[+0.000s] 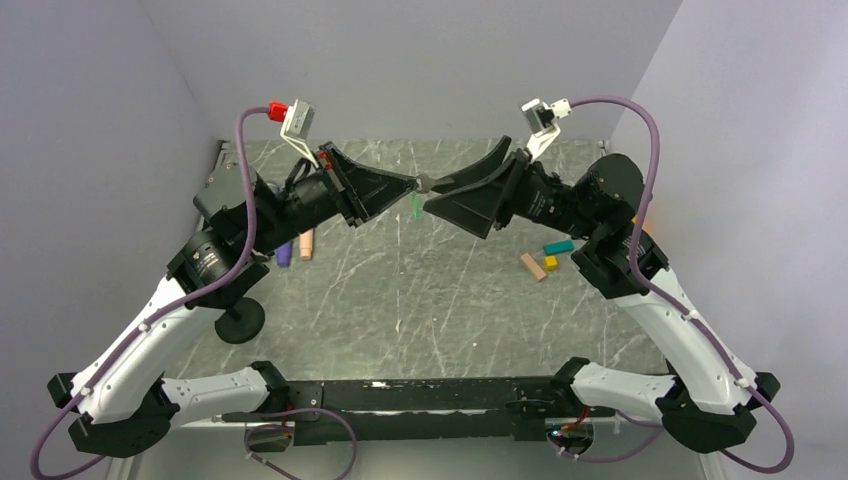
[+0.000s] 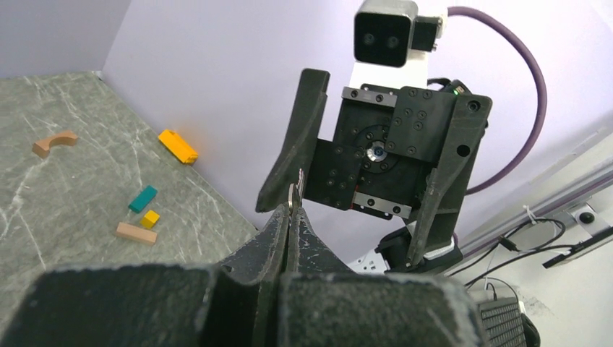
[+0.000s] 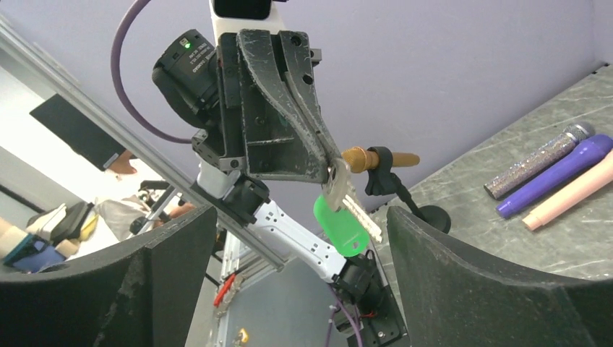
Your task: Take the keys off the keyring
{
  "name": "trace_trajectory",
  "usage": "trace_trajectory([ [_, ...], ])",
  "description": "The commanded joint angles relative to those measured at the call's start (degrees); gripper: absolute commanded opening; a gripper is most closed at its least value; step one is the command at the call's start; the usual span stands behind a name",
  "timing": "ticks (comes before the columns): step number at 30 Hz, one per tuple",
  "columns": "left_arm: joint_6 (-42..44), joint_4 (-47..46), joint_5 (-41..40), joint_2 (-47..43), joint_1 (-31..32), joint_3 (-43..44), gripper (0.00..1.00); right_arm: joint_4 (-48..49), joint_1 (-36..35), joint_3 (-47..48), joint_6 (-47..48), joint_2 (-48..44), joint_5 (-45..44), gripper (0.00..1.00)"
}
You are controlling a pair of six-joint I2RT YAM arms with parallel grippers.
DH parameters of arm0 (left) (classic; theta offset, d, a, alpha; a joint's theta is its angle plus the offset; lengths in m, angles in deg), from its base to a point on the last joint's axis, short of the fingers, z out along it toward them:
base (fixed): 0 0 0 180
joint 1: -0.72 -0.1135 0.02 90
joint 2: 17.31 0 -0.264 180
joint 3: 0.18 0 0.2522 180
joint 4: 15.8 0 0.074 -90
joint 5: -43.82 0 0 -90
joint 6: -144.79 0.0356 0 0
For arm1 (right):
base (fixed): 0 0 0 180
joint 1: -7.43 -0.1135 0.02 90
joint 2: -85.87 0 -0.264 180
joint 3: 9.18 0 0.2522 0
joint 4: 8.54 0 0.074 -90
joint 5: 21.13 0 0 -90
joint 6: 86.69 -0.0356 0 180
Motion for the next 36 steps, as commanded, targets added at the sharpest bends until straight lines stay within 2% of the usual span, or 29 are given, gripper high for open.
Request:
trace_trajectory([
  [1, -0.27, -2.18, -3.85, -1.4, 0.06, 0.08, 0.0, 3.22, 0.24, -2.49, -2.21, -3.63, -1.98, 0.91],
  [4, -0.52, -2.71, -5.54, -2.1, 0.02, -0.67, 0.0, 6.94, 0.32, -6.37, -4.97, -4.96, -2.12, 0.86],
  [7, -1.41, -3.75, -7.69, -2.62, 0.04, -1.97, 0.0, 10.47, 0.27, -7.26, -6.85, -3.99, -0.97, 0.74],
  [18, -2.21, -5.74, -8.25, -1.66, 0.03, -1.6, 0.0, 9.71, 0.25, -1.51, -4.52, 2.09, -0.63, 0.6],
  [24, -2.12, -5.02, -8.73, -2.61, 0.04, -2.35, 0.0, 10.93, 0.24, -0.05, -4.32, 3.88, -0.4, 0.44],
  [36, -2.89, -5.34, -7.84, -3.73, 0.17, -4.58, 0.0, 10.85, 0.23, 1.66, -4.25, 4.94, -0.39, 0.36],
])
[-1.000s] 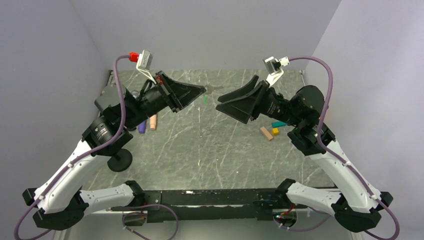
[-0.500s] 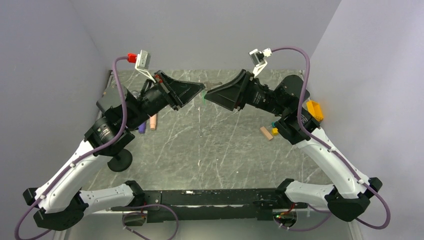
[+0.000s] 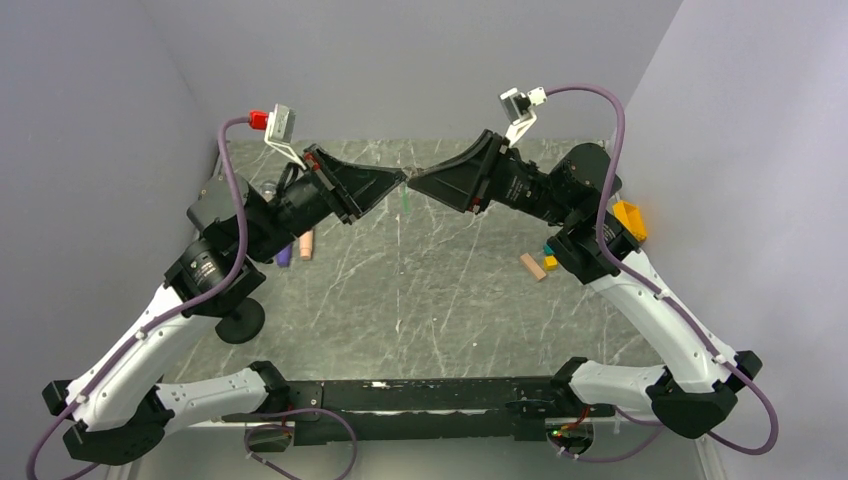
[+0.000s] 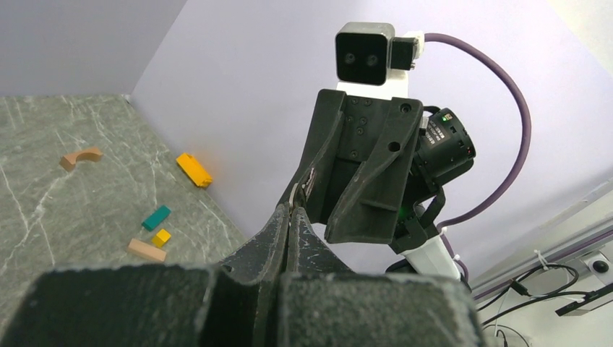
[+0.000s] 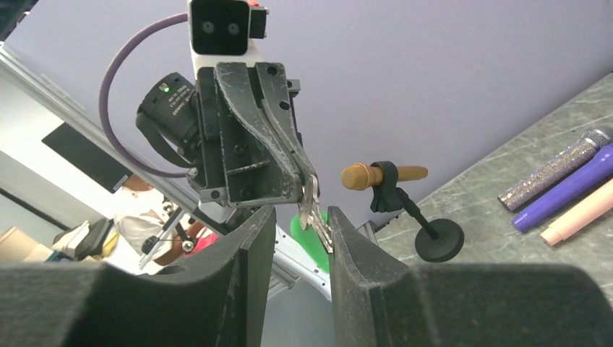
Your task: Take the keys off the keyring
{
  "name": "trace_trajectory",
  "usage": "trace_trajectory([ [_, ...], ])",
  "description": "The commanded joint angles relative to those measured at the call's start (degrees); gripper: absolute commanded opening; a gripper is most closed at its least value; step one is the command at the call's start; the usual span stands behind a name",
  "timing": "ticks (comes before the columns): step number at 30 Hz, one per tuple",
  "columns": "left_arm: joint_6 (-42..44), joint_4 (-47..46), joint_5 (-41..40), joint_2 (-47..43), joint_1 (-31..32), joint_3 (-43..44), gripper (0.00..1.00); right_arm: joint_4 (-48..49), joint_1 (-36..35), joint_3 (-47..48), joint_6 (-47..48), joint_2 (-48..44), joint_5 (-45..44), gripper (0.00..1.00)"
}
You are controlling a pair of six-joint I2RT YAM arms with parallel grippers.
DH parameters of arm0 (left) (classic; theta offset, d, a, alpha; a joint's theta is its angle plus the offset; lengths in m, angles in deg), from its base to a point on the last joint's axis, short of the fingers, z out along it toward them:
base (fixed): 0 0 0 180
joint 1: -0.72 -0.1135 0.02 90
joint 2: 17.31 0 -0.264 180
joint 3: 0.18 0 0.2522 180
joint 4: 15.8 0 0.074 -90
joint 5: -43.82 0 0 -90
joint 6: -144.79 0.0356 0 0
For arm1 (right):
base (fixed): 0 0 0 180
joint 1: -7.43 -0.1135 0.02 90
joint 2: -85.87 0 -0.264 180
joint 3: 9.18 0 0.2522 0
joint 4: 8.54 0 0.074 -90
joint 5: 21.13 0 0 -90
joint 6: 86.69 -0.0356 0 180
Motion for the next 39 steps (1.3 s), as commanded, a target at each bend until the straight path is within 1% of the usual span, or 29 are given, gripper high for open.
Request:
trace_trajectory([
  [1, -1.5, -2.46, -0.03, -1.14, 0.18, -1.18, 0.0, 3.2, 0.14, 2.78, 0.38, 0.14, 0.53, 0.35],
  [10, -1.22, -2.43, -1.41, -1.11, 1.54, -1.76, 0.0, 3.2, 0.12, 3.13, 0.33, 0.83, 1.23, 0.3],
  [15, -0.54, -1.51, -2.56, -0.93, 1.89, -0.68, 0.0, 3.89, 0.11, 2.36, -0.02, 0.52, 2.6, 0.26],
  [20, -0.32, -0.98, -4.2, -1.45, 1.9, -0.59, 0.0, 4.92, 0.1, 1.01, -0.87, -0.12, 4.33, 0.19],
  [26, -0.69, -1.34, -4.29, -1.46, 1.93, -0.78, 0.0, 5.88, 0.11, 0.1, -1.57, -0.32, 5.28, 0.22],
  [32, -0.65, -1.39, -4.23, -1.44, 1.87, -0.6, 0.0, 6.05, 0.18, -0.14, -1.47, -0.64, 5.47, 0.2],
  [33, -0.65, -1.46, -4.23, -1.53, 1.95, -0.56, 0.0, 6.12, 0.09, -0.29, -1.51, -0.71, 5.42, 0.18],
  [34, -0.65, -1.5, -4.23, -1.55, 1.92, -0.56, 0.0, 6.14, 0.12, -0.48, -1.62, -0.75, 5.32, 0.14],
  [35, -0.65, -1.33, -5.48, -1.55, 1.9, -0.52, 0.0, 6.22, 0.15, -0.65, -1.68, -0.85, 5.17, 0.08],
  [36, -0.65, -1.28, -5.8, -1.57, 1.94, -0.45, 0.0, 6.23, 0.18, -0.69, -1.71, -0.88, 5.08, 0.0],
  [39, -0.79, -1.24, -5.69, -1.68, 1.87, -0.57, 0.0, 6.49, 0.1, -1.04, -1.98, -1.11, 4.77, 0.0],
])
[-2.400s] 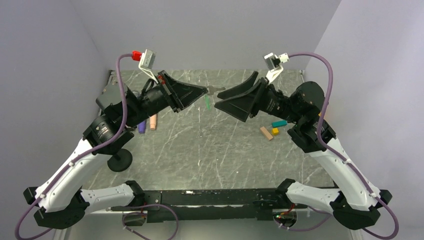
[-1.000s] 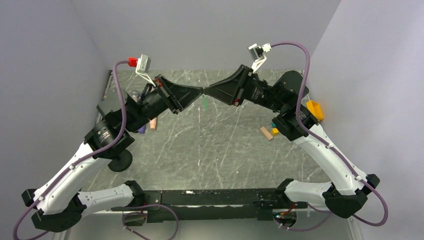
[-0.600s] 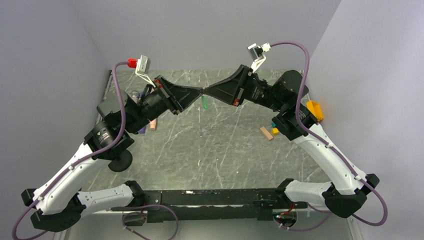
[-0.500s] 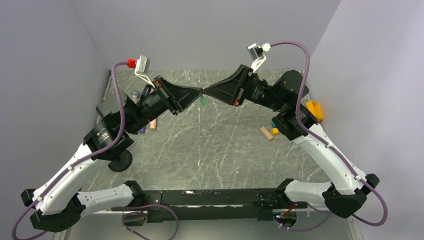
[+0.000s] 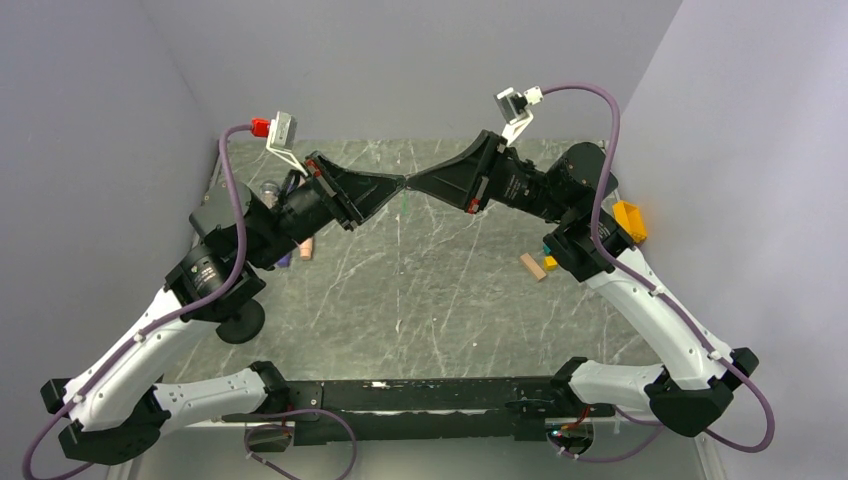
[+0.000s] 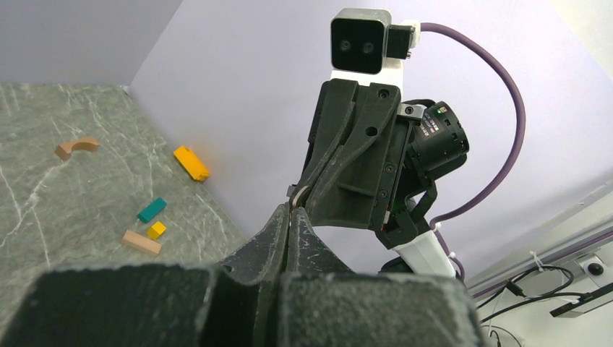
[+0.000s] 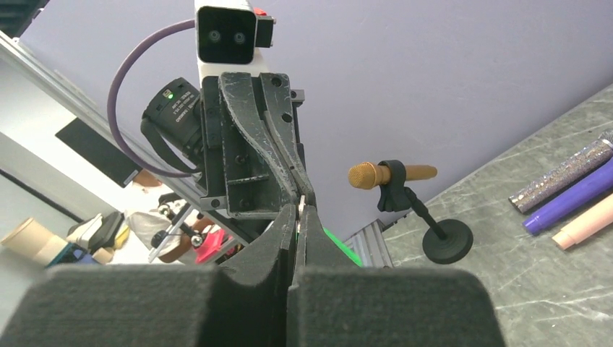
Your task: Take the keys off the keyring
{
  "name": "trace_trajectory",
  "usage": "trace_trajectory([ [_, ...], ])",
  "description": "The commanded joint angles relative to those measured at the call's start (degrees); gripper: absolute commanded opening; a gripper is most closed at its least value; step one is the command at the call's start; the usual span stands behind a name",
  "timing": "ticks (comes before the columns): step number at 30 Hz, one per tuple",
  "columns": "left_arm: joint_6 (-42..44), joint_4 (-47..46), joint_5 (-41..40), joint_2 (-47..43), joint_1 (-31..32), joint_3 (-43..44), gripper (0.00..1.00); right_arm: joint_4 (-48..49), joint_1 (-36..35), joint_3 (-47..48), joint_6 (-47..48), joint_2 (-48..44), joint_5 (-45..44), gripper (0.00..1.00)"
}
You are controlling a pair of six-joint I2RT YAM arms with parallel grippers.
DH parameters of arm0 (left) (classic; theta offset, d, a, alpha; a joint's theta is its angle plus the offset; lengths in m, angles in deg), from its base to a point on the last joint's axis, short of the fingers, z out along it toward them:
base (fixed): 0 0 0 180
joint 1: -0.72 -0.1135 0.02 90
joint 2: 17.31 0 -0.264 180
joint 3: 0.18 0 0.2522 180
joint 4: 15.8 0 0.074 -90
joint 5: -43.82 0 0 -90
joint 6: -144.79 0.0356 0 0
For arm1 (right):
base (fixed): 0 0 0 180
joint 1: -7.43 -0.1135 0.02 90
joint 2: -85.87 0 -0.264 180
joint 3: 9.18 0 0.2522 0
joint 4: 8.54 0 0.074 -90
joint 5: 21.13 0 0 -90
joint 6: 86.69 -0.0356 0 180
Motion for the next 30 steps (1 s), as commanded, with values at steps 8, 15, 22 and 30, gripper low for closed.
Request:
trace_trajectory([
  [8, 0.42, -0.26, -2.08, -0.19, -0.16, 2.25, 0.41, 2.87, -0.38, 0.28, 0.12, -1.73, 2.09, 0.0],
  [15, 6.09, 6.77, -2.07, -0.08, -0.27, 7.36, 0.7, 1.56, -0.35, 0.66, 0.71, -1.93, 2.65, 0.0],
  [22, 14.22, 10.0, 5.33, -0.43, -1.48, 11.02, 0.63, 0.82, -0.32, 0.71, 0.87, -1.99, 3.61, 0.0],
  [30, 19.12, 19.92, 19.11, 5.32, -4.94, 21.28, 0.5, -0.75, -0.32, 3.58, 1.84, 0.1, 8.99, 0.0],
])
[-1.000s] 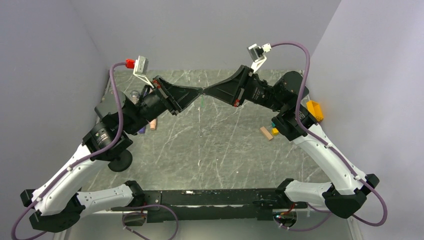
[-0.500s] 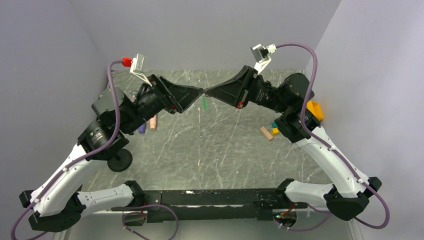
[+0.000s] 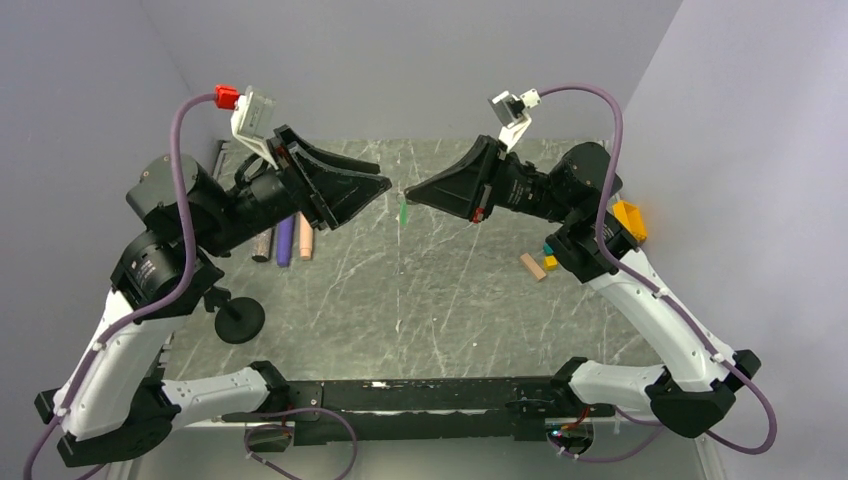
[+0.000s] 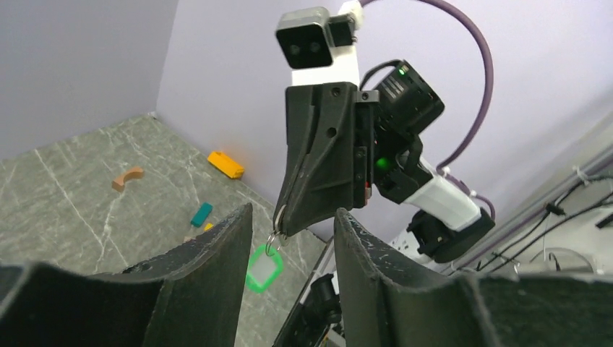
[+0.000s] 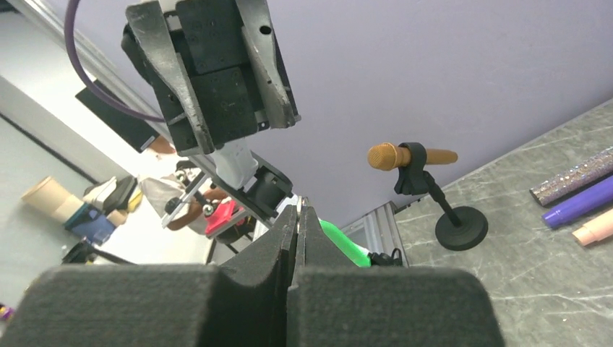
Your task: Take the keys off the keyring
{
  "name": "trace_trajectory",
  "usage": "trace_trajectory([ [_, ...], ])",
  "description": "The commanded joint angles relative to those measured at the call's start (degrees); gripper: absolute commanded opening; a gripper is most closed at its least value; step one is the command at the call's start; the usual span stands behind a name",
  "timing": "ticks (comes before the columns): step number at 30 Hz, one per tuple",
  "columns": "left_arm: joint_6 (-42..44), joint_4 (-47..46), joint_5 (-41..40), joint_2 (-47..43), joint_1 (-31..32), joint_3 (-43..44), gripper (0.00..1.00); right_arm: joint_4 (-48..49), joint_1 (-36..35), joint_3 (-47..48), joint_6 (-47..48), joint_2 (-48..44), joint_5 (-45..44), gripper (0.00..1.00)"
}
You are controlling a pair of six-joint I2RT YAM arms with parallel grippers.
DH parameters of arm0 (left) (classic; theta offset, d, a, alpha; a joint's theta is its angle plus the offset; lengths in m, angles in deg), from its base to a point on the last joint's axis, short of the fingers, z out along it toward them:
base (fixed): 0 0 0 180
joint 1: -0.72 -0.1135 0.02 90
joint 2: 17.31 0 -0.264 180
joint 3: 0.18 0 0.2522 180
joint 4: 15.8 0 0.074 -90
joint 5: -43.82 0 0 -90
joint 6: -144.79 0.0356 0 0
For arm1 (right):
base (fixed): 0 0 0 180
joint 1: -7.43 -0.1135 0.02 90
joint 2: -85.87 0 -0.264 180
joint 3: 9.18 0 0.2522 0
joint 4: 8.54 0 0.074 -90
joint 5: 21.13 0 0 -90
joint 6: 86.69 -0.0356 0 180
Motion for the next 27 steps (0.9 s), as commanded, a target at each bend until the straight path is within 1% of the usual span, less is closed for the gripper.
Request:
trace_trajectory([
  [1, 4.26, 5.17, 11.04, 2.9, -2.29, 5.05, 0.49, -0.25, -0.22, 3.71, 1.21, 1.28, 5.36, 0.0],
  [5, 5.26, 9.04, 17.94, 5.66, -4.75, 9.18, 0.46, -0.75, -0.22, 4.89, 1.47, 2.08, 7.52, 0.0],
  [12, 5.75, 13.51, 24.27, 7.92, -7.37, 11.84, 0.38, -2.14, -0.22, 6.13, 2.1, 2.43, 9.44, 0.0],
  [18, 5.44, 13.46, 26.79, 7.62, -7.7, 10.63, 0.33, -2.35, -0.22, 6.48, 2.21, 2.56, 9.41, 0.0],
  [27, 5.27, 13.0, 27.56, 7.04, -7.82, 9.39, 0.22, -2.33, -0.23, 7.07, 2.26, 3.01, 9.73, 0.0],
])
